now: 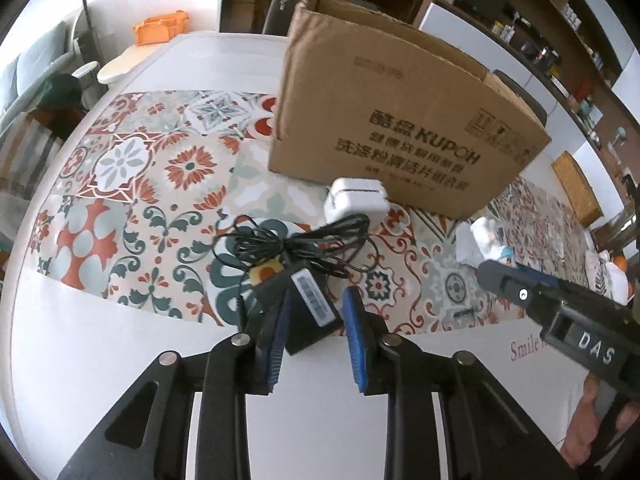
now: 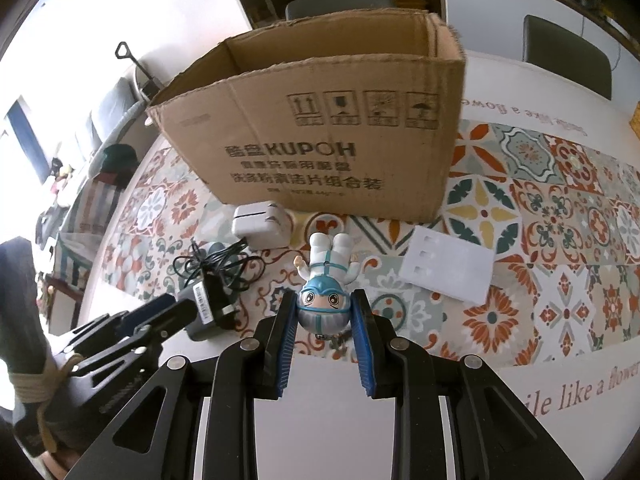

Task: Organize rigid objects
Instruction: 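Lift the black adapter with the left gripper while the right gripper lifts the figurine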

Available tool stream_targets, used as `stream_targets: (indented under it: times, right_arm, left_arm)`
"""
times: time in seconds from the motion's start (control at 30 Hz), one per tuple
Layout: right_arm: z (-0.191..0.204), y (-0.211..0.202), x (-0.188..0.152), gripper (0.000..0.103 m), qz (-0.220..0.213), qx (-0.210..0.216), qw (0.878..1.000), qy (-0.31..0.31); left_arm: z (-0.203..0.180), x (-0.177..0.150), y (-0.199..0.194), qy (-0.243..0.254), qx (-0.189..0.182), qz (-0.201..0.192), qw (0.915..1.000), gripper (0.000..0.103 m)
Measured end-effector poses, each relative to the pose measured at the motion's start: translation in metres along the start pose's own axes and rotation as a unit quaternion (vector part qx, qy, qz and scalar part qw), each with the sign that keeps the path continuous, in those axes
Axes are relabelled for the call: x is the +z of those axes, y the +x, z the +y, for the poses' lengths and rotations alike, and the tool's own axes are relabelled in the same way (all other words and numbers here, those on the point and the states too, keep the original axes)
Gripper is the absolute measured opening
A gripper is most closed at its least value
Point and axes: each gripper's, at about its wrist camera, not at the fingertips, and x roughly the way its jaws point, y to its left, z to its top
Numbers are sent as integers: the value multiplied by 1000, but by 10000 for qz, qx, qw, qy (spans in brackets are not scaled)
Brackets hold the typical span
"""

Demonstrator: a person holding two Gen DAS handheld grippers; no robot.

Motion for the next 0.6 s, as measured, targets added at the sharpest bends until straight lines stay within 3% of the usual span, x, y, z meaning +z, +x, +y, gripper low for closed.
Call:
stream_targets:
  times: [0.17, 0.23, 0.4, 0.6]
  right_arm:
    - [8, 6, 0, 27, 28, 85, 9999, -80]
    - [9, 6, 0, 27, 14, 77, 9999, -108]
    - [4, 8, 1, 27, 23, 51, 9999, -87]
    - [-2, 12, 2, 27, 69, 60, 10000, -31]
  left_arm:
    - [6, 2, 14, -167, 41, 276, 9995, 35]
    - [5, 1, 16, -191, 234, 274, 9992, 47]
    - [9, 5, 26, -409, 442, 453, 9972, 60]
    - [5, 9, 40, -391, 689, 505, 9956, 60]
